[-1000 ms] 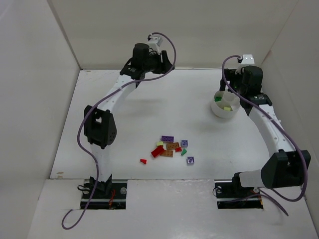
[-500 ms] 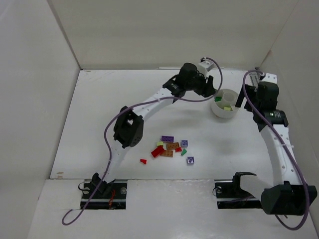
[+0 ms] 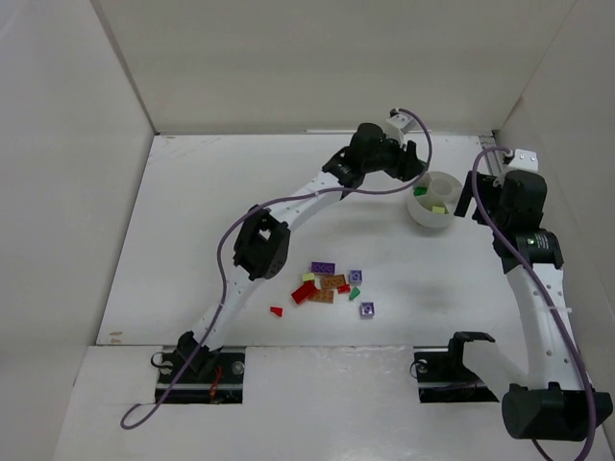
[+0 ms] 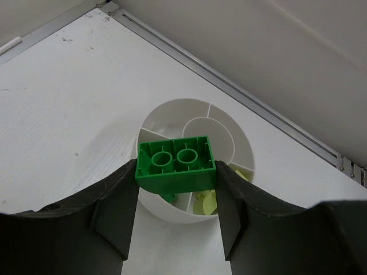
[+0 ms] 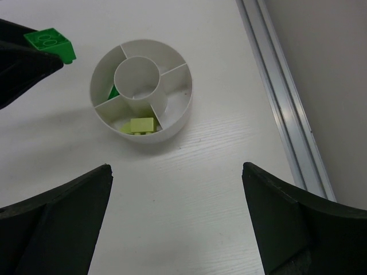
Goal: Sort the legos into containers by color
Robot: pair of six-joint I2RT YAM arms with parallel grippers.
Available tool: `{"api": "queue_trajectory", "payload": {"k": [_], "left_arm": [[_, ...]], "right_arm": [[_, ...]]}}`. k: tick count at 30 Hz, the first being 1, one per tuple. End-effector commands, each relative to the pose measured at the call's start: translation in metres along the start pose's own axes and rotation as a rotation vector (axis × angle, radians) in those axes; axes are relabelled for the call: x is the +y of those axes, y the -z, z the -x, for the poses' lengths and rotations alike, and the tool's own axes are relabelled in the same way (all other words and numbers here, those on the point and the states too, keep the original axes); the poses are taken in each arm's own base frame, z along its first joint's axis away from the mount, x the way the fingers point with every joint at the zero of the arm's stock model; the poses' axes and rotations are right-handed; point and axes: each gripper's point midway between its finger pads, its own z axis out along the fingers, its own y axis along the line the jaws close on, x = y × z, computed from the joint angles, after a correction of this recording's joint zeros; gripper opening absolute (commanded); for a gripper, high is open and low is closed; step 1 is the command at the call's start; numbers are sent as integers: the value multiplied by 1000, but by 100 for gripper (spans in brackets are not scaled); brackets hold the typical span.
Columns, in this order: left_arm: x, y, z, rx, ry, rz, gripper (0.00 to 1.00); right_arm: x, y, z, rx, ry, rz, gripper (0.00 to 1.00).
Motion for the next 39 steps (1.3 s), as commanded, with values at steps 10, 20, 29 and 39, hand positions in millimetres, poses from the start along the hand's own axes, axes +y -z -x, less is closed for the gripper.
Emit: {"api": "queue_trajectory", "payload": {"k": [10,20,29,39], "left_arm": [[-15,-25,21,-160,-16,-112,35],[-7,-33,3,-148,22,-110,56],[-10,-31,9,-156,18,-112,71],[-25,3,54,-212,18,-145,80]], "right_arm": [[1,-14,-4,33,30,-3,99],[2,-22,-14,71,36,-6,99],[2,-25,-14,71,36,-6,99],[2,-26,-11,60,44,-5,99]]}}
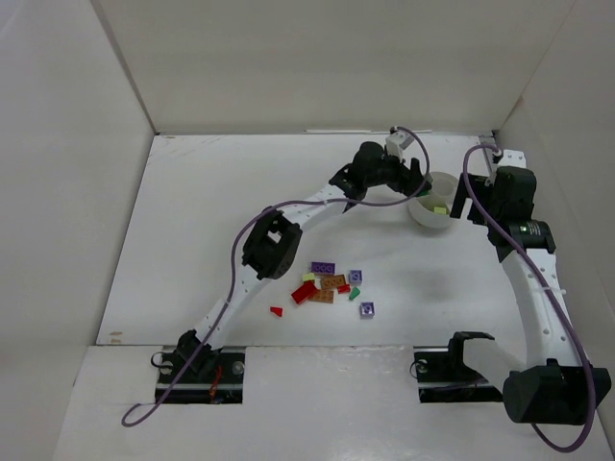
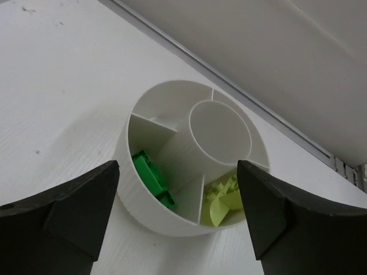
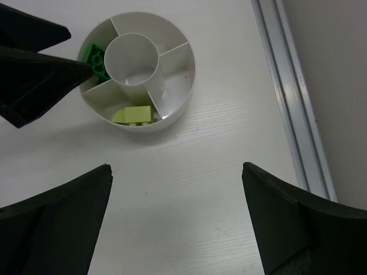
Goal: Sort the legos into containers by color
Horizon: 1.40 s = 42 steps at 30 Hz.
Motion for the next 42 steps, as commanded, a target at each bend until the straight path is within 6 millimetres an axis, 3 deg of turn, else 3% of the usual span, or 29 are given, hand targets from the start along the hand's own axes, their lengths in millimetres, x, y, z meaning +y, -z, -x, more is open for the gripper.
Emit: {"api": "queue_trajectory", "payload": {"k": [1,3,5,7,8,10,12,13,14,15,16,18,20,21,24,26,27,28,31,34,39,42], "left_arm": [[-44,42,110,-171,-56,-102,83],[-45,67,132,-180,-52,-97,85],[-31,94,149,-189,-26,-63,100],[-30,126,156,-190,-9,-7,100],[-19,142,160,-202,-1,37,100],[-20,176,154,-193,55,108,100],[-5,203,148,-203,115,236,100],[10,217,112,-141,183,315,100],[0,237,121,-164,191,357,100],[9,251,115,-171,215,447,100],[12,264,98,-133,240,504,100],[10,295,78,-125,295,604,100],[13,320,39,-55,354,691,100],[2,335,44,-87,373,703,100],[-10,367,23,-94,404,748,100],[-17,382,14,-100,429,762,100],[-15,392,-4,-76,438,792,100],[-26,401,2,-111,440,776,100],[-35,423,-13,-125,467,801,100],[-39,435,-33,-106,501,817,100],[-53,448,-39,-131,530,800,100],[-55,455,-42,-147,534,803,100]], "right_arm": [[-1,0,12,-50,1,-3,99],[4,3,19,-78,10,24,99],[15,3,22,-91,25,89,99],[22,2,23,-102,35,131,99],[22,2,23,-102,35,131,98],[37,3,18,-95,76,165,98],[53,7,16,-101,121,179,98],[82,12,10,-93,172,249,98],[94,9,-3,-50,220,268,98],[104,10,-12,-28,253,278,98],[130,17,-25,-5,314,342,98],[153,18,-53,66,375,391,96],[179,31,-84,115,423,474,94],[187,33,-99,152,414,489,94],[224,57,-144,204,428,648,92],[234,65,-166,237,437,689,90],[235,71,-182,258,459,693,88],[237,71,-190,273,446,685,85],[237,68,-217,320,475,672,84],[242,67,-226,329,487,674,84],[249,58,-241,327,513,659,76],[251,51,-252,330,528,647,76]]}}
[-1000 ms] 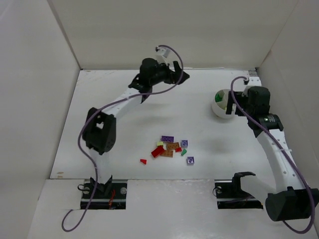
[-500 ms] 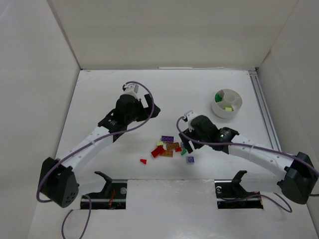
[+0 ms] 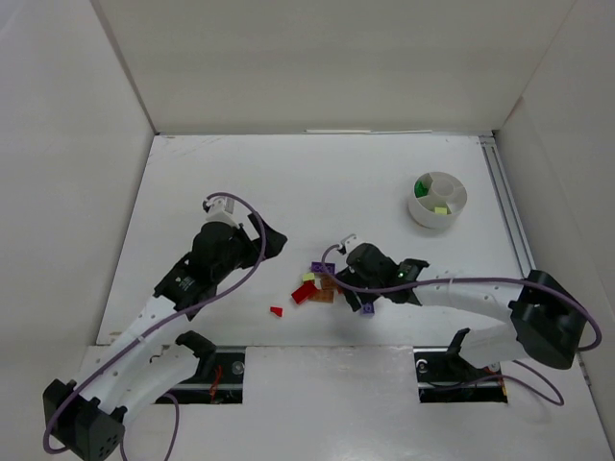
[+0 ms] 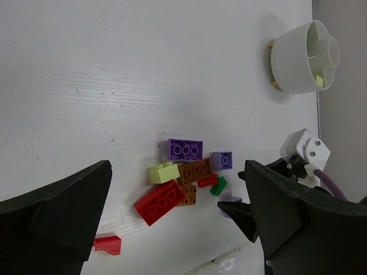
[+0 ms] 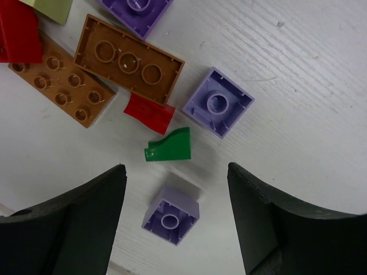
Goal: Sort the legos into containers by color
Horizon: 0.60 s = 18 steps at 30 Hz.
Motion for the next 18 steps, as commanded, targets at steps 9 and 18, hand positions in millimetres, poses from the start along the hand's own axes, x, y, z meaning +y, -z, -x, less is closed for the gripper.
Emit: {"api": "queue_trajectory", "payload": {"k": [9,18], "left_arm": [[7,10,-1,-24,36,17,100],[1,10,-1,-12,14,4,100]], "right_arm": [[1,-29,-5,-24,-38,-89,70],[-4,-25,-6,-20,-65,-134,37]]}}
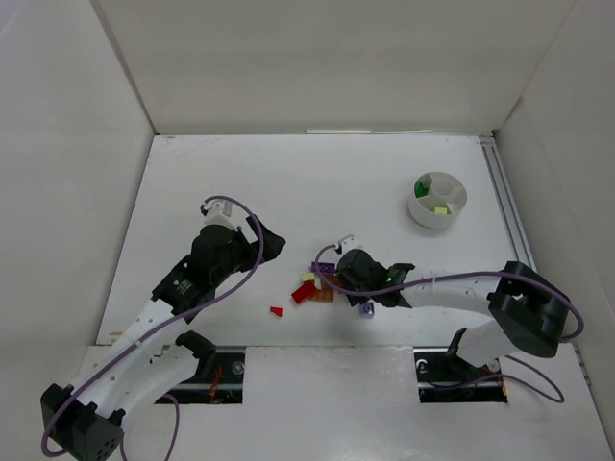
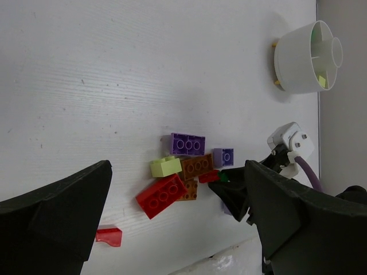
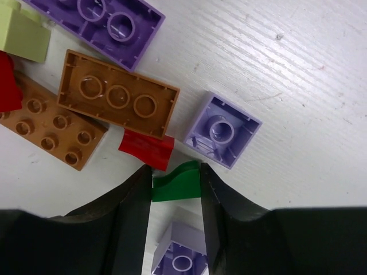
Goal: Sort the legos into containers by color
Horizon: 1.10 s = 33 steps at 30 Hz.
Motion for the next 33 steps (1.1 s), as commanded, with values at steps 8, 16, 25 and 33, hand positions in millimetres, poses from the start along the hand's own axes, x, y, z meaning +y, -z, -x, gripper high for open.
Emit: {"api": "queue_trajectory", "payload": {"k": [8,16,25,33], "left_arm": [[-7,-4,6,-16,-32,-20,100],[-14,-10,10,-17,-51,-34,100],[-18,-22,19,-17,-97,-6,100],[-26,-43,28,2,-156,10,100]], "right_arm": [[-10,29,-3,-13,-26,-15,21],[-60,76,79,-202,-63,-197,23],[-207,93,178,-380,-202,-385,21],[-297,64,204,-300,-262,-554,21]]}}
